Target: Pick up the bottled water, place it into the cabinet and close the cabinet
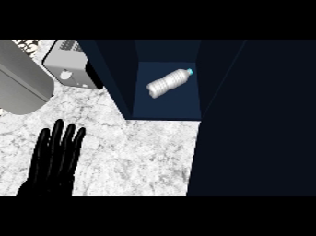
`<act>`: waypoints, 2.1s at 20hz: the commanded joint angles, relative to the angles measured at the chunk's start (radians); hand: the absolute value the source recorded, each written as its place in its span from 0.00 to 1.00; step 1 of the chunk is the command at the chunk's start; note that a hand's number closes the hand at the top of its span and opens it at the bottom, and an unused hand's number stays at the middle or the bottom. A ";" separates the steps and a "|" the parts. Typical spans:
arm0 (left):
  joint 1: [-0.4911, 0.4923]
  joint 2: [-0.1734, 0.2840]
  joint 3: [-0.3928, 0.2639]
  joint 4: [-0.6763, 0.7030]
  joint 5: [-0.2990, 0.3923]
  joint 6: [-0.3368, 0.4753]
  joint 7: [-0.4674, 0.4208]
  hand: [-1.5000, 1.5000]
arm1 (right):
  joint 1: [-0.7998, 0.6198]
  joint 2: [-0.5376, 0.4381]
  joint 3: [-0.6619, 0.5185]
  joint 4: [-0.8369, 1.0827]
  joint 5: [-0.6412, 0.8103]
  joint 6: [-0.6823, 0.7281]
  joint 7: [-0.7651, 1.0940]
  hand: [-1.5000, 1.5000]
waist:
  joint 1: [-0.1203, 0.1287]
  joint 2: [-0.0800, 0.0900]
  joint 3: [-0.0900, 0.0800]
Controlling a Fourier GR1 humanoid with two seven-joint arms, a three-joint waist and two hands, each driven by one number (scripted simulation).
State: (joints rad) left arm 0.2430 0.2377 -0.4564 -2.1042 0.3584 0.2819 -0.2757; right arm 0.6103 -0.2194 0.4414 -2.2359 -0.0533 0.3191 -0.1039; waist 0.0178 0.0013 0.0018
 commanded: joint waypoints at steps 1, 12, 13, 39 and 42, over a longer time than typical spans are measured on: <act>0.116 0.073 0.106 -0.049 0.070 -0.059 -0.049 0.00 | -0.009 -0.074 0.071 -0.071 0.000 0.089 0.037 1.00 | 0.002 -0.005 -0.004; 0.405 0.180 0.275 -0.227 0.260 -0.237 -0.123 0.00 | -0.038 -0.002 0.309 -0.141 0.198 0.032 0.120 1.00 | 0.013 -0.011 -0.004; 0.429 0.157 0.254 -0.190 0.242 -0.258 -0.170 0.00 | -0.083 0.029 0.324 -0.137 0.212 0.017 0.180 1.00 | 0.026 -0.008 -0.006; 0.698 0.255 0.686 -0.198 0.594 -0.639 -0.191 0.00 | -0.931 0.218 0.049 0.284 -0.246 -0.370 0.551 1.00 | 0.023 0.000 -0.002; 0.703 0.229 0.693 -0.171 0.579 -0.681 -0.206 0.00 | -1.040 0.218 -0.009 0.422 -0.342 -0.397 0.486 1.00 | 0.028 0.001 -0.002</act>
State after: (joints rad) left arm 0.9225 0.4776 0.1920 -2.2923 0.9107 -0.3433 -0.4746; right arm -0.2708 -0.0187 0.5027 -1.9123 -0.2869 -0.0445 0.4375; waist 0.0463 0.0116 -0.0003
